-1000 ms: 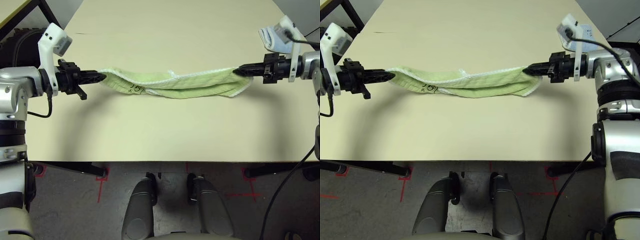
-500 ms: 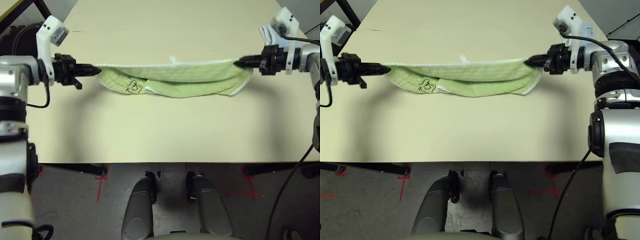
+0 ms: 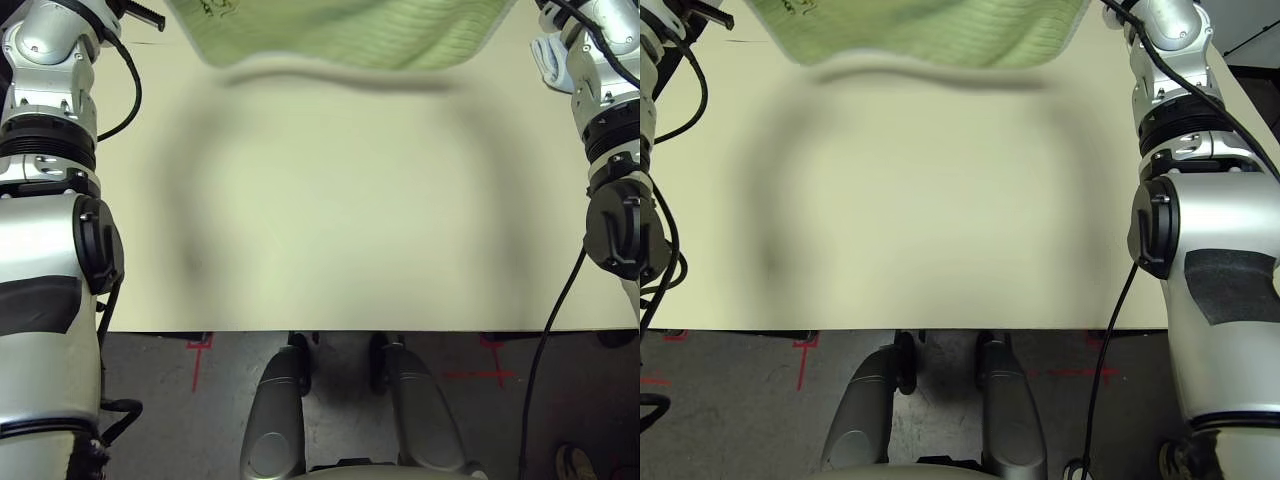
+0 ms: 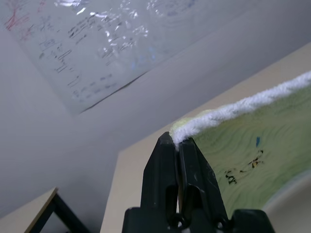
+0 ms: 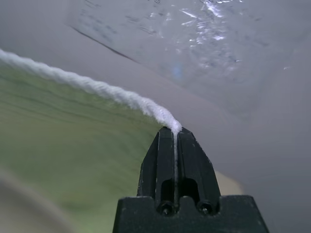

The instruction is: Fold the towel and set it aside.

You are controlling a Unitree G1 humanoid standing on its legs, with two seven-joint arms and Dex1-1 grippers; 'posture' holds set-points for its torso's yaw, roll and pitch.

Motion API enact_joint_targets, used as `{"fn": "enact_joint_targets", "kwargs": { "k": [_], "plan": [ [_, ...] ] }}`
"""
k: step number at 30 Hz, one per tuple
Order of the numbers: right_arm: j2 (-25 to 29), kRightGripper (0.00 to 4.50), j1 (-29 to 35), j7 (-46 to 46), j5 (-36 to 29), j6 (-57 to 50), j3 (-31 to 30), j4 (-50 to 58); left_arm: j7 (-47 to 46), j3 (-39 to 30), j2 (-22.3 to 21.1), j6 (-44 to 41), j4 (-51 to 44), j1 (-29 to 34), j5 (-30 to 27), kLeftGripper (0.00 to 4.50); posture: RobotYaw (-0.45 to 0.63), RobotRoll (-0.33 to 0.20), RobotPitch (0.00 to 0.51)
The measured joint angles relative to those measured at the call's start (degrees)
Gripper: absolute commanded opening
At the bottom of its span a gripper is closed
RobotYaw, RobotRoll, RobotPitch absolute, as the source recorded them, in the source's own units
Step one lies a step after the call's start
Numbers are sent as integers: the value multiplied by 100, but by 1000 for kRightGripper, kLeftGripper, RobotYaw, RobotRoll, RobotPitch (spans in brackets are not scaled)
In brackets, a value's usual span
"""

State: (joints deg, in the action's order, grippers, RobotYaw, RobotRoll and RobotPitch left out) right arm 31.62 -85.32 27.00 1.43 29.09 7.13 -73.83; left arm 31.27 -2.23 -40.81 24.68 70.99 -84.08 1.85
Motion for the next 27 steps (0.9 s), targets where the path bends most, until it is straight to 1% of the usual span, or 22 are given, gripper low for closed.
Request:
{"fn": "enact_joint_targets", "kwargs": {
  "k": [2, 3, 5, 9, 11, 13, 15, 16, 18, 19, 20, 21, 23, 25, 27],
  "plan": [
    [165, 0, 415, 1463, -233, -417, 72, 14, 1283, 116, -94, -487, -43, 426, 1, 27, -38, 0, 290],
    [230, 0, 627, 2076, -227, -632, 21, 4, 1886, 239, -197, -731, -29, 696, 44, 27, -38, 0, 290],
    [325, 0, 930, 2782, -202, -929, -66, -58, 2605, 413, -244, -1057, -7, 1084, 139, 27, -37, 0, 290],
    [385, 0, 1013, 3571, -18, -1103, -325, -42, 3967, 713, -385, -1738, -288, 1318, 246, 27, -37, 0, 290],
    [421, 0, 1013, 3698, -9, -1112, -372, -19, 4258, 737, -506, -1946, -470, 1335, 254, 27, -37, 0, 290],
    [434, 0, 1013, 3742, 0, -1122, -382, -19, 4338, 735, -550, -2051, -585, 1340, 254, 27, -36, 0, 287],
    [469, 0, 1048, 3993, 125, -1068, -554, 84, 4647, 834, -652, -2226, -850, 1507, 287, 27, -29, 0, 286],
    [558, 0, 1145, 4272, 246, -1017, -740, 180, 4901, 960, -760, -2360, -1014, 1664, 331, 27, -29, 0, 286],
    [821, 0, 1486, 5202, 603, -956, -1227, 263, 5550, 1201, -1067, -2651, -1352, 2116, 431, 27, -32, 0, 278],
    [875, 0, 1616, 5498, 721, -959, -1388, 256, 5707, 1323, -1207, -2772, -1500, 2313, 399, 27, -32, 0, 278],
    [893, 0, 1723, 5875, 894, -961, -1620, 248, 5830, 1507, -1422, -2928, -1843, 2494, 196, 27, -32, 0, 278],
    [893, 0, 1729, 6084, 937, -958, -1722, 254, 5947, 1751, -1595, -3060, -2153, 2587, 76, 27, -34, 0, 272],
    [963, 0, 1609, 6387, 941, -886, -2206, 396, 6044, 2506, -2227, -3455, -3160, 2985, -634, 27, -32, 0, 273],
    [1149, 0, 1631, 6480, 682, -767, -2699, 501, 6075, 3110, -2845, -3789, -4007, 3295, -1427, 27, -31, 0, 273],
    [1384, 0, 1711, 6511, 263, -713, -3244, 754, 6090, 3500, -3210, -3966, -4543, 3327, -1945, 27, -32, 0, 273]
  ]
}}
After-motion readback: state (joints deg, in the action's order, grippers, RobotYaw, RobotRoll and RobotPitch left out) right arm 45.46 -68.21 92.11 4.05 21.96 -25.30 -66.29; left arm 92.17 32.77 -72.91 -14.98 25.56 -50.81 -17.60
